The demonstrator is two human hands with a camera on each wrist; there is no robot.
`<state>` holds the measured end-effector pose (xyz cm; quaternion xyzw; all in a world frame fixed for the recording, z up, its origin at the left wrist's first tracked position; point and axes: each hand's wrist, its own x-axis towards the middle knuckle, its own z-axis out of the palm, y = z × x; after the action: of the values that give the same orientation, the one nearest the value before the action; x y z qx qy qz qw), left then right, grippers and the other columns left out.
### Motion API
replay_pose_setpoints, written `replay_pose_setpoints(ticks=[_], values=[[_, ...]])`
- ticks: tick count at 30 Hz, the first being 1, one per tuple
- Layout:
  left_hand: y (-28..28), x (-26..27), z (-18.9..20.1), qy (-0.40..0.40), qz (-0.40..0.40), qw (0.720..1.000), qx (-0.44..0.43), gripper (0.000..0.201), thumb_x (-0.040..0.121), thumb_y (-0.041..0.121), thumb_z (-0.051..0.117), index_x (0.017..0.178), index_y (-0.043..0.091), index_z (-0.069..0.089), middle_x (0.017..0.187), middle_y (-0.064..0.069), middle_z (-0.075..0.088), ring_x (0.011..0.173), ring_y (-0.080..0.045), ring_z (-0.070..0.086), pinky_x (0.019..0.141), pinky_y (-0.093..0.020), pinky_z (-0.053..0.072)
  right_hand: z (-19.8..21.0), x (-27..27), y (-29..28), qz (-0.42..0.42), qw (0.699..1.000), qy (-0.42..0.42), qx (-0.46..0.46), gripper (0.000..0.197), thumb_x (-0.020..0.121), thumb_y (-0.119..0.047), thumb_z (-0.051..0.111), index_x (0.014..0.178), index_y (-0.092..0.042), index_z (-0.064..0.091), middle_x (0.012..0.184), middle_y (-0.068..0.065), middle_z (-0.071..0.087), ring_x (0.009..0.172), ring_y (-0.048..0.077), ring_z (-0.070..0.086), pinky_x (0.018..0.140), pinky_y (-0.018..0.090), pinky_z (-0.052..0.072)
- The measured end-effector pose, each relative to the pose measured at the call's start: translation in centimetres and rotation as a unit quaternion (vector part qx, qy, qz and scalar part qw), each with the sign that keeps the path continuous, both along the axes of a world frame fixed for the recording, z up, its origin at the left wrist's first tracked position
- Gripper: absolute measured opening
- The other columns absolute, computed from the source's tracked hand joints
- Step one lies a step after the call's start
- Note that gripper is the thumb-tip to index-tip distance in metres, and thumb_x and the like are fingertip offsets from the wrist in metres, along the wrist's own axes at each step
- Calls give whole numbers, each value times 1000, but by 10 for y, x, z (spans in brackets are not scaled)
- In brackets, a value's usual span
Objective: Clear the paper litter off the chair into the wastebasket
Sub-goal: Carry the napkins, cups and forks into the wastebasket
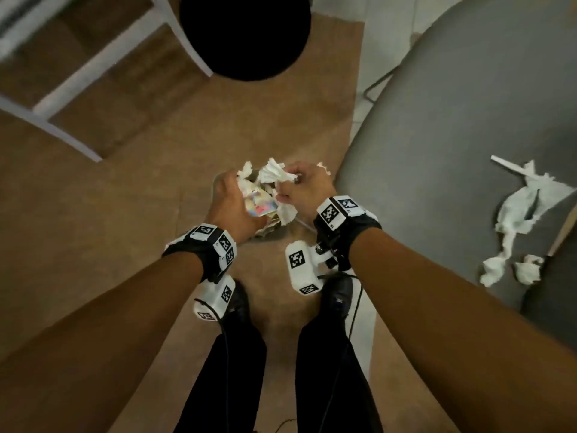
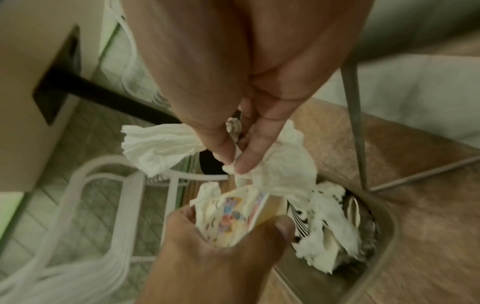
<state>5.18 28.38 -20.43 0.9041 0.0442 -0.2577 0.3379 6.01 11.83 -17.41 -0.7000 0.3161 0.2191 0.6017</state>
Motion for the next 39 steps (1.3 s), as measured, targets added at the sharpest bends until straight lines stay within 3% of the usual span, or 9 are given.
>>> replay_pose_setpoints(ticks=[4, 10, 13, 17, 21, 24, 27, 33, 39], values=[[30, -6, -61, -18, 9, 1000, -24, 102, 58, 35, 88, 131, 32, 17, 137, -16, 41, 114, -32, 56, 90, -44, 53, -53, -4, 46, 63, 993, 50, -84, 36, 71, -6, 74, 88, -26, 49, 92, 6, 69, 84, 25, 68, 78, 43, 59], [25, -8, -141, -44, -75, 994, 63, 65, 76, 21, 75, 127, 8, 36, 132, -19, 40, 110, -39, 50, 84, -49, 52, -138, -3, 65, 135, 972, 92, -170, 22, 80, -3, 68, 93, -17, 56, 83, -1, 63, 66, 10, 55, 48, 15, 39], [17, -6, -163, -82, -144, 976, 142, 63, 70, 6, 74, 122, 3, 40, 144, -25, 30, 111, -47, 48, 80, -50, 49, -170, 3, 71, 172, 960, 72, -209, 14, 84, -8, 58, 96, -14, 63, 105, 10, 66, 82, 22, 62, 70, 22, 46], [11, -1, -190, -60, -170, 972, 149, 69, 70, 15, 78, 128, 2, 43, 148, -23, 24, 122, -45, 41, 93, -52, 44, -193, 4, 69, 237, 949, 115, -175, 17, 85, -15, 54, 99, -12, 63, 90, 6, 67, 90, 30, 66, 74, 34, 53], [10, -3, -199, 27, -298, 929, 219, 73, 84, 25, 69, 144, 5, 32, 151, -19, 28, 137, -40, 32, 107, -55, 35, -192, -7, 57, 290, 934, 121, -172, 48, 87, -12, 63, 134, -7, 53, 132, 16, 58, 121, 33, 57, 100, 39, 49], [13, 6, -177, 69, -329, 909, 246, 88, 88, 39, 66, 156, 15, 14, 163, -14, 5, 150, -38, 8, 116, -59, 19, -175, -13, 46, 282, 944, 94, -144, 51, 90, -5, 59, 140, -5, 47, 141, 17, 51, 128, 32, 52, 104, 35, 44], [18, 22, -130, 95, -316, 914, 237, 86, 89, 39, 66, 156, 20, 15, 165, -14, 0, 152, -37, 3, 118, -56, 17, -138, -14, 42, 218, 967, 76, -105, 51, 93, 1, 52, 143, -5, 45, 144, 14, 50, 131, 29, 50, 104, 27, 41], [-4, 52, -21, 32, -295, 927, 230, 53, 91, 21, 58, 141, 11, 42, 142, -17, 47, 128, -39, 47, 103, -48, 42, -52, -14, 10, 123, 988, 32, -87, 35, 90, -7, 58, 125, -11, 59, 119, 10, 68, 109, 26, 65, 99, 40, 52], [-108, 61, 77, -38, -313, 930, 189, 45, 91, 20, 56, 134, 11, 47, 136, -17, 53, 124, -39, 51, 102, -47, 43, 33, -27, -70, -4, 998, -3, -67, 13, 76, -24, 51, 80, -29, 62, 90, 7, 75, 88, 29, 72, 87, 48, 59]])
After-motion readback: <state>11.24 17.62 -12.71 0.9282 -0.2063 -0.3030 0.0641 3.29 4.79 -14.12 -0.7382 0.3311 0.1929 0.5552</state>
